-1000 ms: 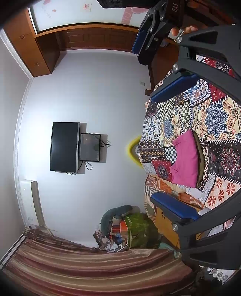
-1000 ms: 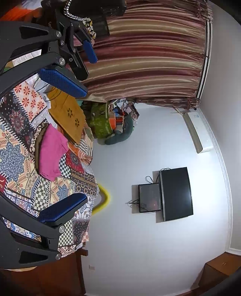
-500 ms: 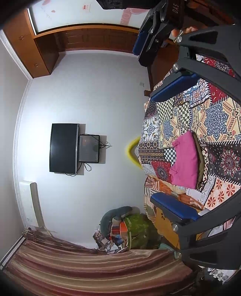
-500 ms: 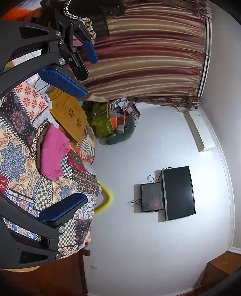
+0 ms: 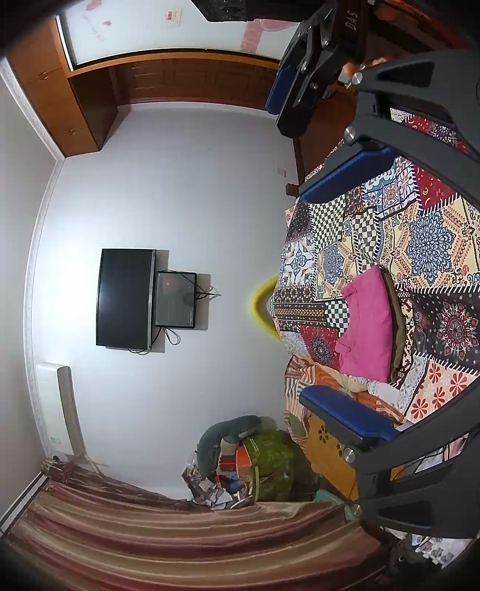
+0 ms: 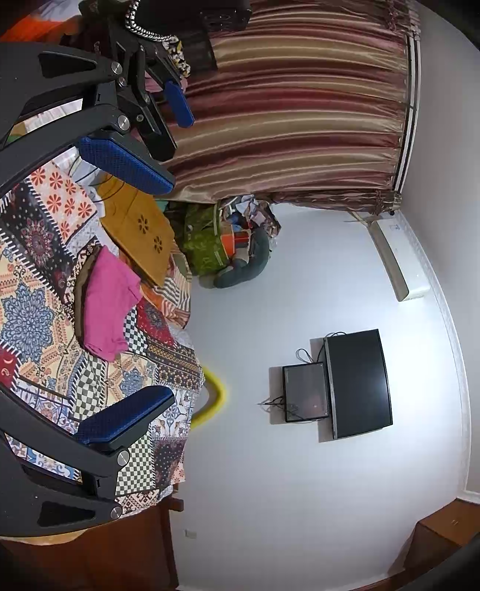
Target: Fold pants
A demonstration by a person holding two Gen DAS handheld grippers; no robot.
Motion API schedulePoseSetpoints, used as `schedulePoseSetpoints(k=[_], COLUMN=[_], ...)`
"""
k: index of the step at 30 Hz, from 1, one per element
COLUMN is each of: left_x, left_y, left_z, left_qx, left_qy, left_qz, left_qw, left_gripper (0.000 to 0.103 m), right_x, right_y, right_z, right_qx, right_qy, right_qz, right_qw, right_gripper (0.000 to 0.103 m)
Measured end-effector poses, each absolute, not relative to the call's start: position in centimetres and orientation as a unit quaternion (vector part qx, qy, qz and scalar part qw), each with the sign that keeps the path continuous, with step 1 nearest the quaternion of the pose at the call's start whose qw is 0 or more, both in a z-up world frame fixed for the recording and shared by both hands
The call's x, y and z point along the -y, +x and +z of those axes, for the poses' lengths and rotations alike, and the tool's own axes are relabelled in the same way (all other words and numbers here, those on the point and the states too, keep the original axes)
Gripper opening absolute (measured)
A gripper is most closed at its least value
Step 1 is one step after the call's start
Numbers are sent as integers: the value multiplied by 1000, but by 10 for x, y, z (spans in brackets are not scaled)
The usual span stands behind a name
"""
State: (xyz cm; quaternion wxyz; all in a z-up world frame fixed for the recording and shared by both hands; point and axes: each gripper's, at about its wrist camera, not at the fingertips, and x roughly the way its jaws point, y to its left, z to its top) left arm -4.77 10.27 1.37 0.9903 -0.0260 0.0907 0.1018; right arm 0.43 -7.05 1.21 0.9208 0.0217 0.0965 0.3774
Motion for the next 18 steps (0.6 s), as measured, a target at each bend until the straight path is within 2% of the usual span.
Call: schedulePoseSetpoints(k=[18], left_x=[-105], left_y=[-48], left_z=[13], left_qx=[-92], left_qy=[-26], left_qz=[85], left_qw=[992], left_gripper=[102], right_x=[72], right_y=[5], right_z=[13], right_qx=[-96], right_qy=[24], right_qz=[374], right_qw=[922], right_gripper=[103])
